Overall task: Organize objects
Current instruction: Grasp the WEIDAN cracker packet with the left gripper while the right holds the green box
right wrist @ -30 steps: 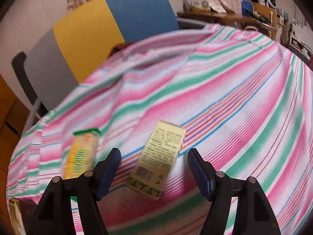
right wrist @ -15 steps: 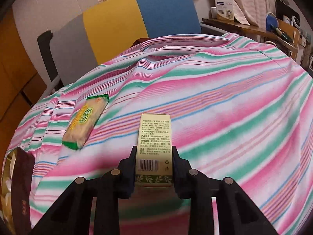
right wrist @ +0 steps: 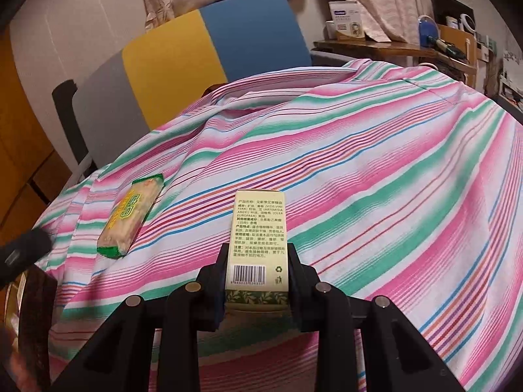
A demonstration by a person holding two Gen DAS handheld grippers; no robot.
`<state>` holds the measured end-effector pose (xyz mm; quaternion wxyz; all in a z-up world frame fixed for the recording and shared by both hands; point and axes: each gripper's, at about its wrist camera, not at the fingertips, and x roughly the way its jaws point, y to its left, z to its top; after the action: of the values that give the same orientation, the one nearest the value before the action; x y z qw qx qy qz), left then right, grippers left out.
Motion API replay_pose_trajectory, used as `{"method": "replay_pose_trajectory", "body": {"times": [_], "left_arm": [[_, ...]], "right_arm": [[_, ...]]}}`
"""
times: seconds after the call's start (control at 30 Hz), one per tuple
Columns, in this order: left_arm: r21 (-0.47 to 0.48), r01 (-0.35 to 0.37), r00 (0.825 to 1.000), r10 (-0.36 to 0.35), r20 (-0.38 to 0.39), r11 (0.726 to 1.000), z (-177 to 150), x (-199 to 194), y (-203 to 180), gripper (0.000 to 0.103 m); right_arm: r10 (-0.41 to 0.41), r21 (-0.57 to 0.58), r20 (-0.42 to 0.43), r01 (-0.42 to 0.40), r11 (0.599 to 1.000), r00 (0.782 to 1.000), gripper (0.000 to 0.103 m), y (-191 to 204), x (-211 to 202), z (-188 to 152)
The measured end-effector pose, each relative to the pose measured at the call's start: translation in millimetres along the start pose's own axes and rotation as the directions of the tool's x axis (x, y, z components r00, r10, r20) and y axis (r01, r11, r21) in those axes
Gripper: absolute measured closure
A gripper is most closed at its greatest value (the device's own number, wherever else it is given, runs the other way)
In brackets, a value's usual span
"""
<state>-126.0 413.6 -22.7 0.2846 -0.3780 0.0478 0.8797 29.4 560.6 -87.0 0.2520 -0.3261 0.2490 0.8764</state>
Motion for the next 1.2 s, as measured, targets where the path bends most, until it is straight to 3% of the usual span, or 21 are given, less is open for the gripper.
{"method": "replay_pose_trajectory", "body": {"times": [0.27, 0.37, 0.53, 0.6, 0.7, 0.9, 1.0, 1.2], "left_arm": [[-0.028, -0.046, 0.996, 0.044, -0.082, 0.999, 13.6, 72.5, -1.0, 0.001], [-0.002, -0.040, 0.995, 0.040, -0.092, 0.999, 9.6, 83.7, -4.8, 0.010], [0.041, -0.074, 0.992, 0.078, -0.097, 0.996, 4.3, 89.5, -12.3, 0.037], [0.029, -0.074, 0.994, 0.076, -0.075, 0.997, 3.7, 85.9, -9.4, 0.052], [0.000, -0.058, 0.997, 0.058, -0.060, 0.998, 1.3, 80.7, 0.2, 0.053], [-0.053, -0.110, 0.994, 0.110, -0.005, 0.993, -19.6, 50.8, 22.1, 0.053], [-0.035, -0.153, 0.987, 0.155, 0.036, 0.988, -35.1, 29.0, 26.9, 0.053], [-0.034, -0.140, 0.981, 0.143, 0.133, 0.990, -63.0, -19.0, 24.7, 0.053]], "right_arm": [[-0.018, 0.006, 0.027, 0.018, 1.000, 0.999, 0.073, -1.3, -0.4, -2.2], [-0.029, -0.003, 0.024, 0.029, 1.000, 0.999, 0.073, 0.8, 1.3, -2.1], [-0.039, -0.010, 0.027, 0.039, 0.999, 0.999, 0.073, 1.0, 2.5, -2.5], [-0.044, -0.015, 0.029, 0.045, 0.999, 0.999, 0.073, 1.8, 2.0, -2.9], [-0.056, -0.018, 0.033, 0.056, 0.998, 0.998, 0.073, 2.9, 1.5, -3.4], [-0.068, -0.027, 0.055, 0.070, 0.997, 0.996, 0.073, 5.2, -2.4, -3.7], [-0.080, -0.058, 0.080, 0.085, 0.995, 0.994, 0.073, 11.7, -6.5, -4.6], [-0.084, -0.145, 0.144, 0.105, 0.984, 0.986, 0.073, 30.6, -17.6, -7.2]]}}
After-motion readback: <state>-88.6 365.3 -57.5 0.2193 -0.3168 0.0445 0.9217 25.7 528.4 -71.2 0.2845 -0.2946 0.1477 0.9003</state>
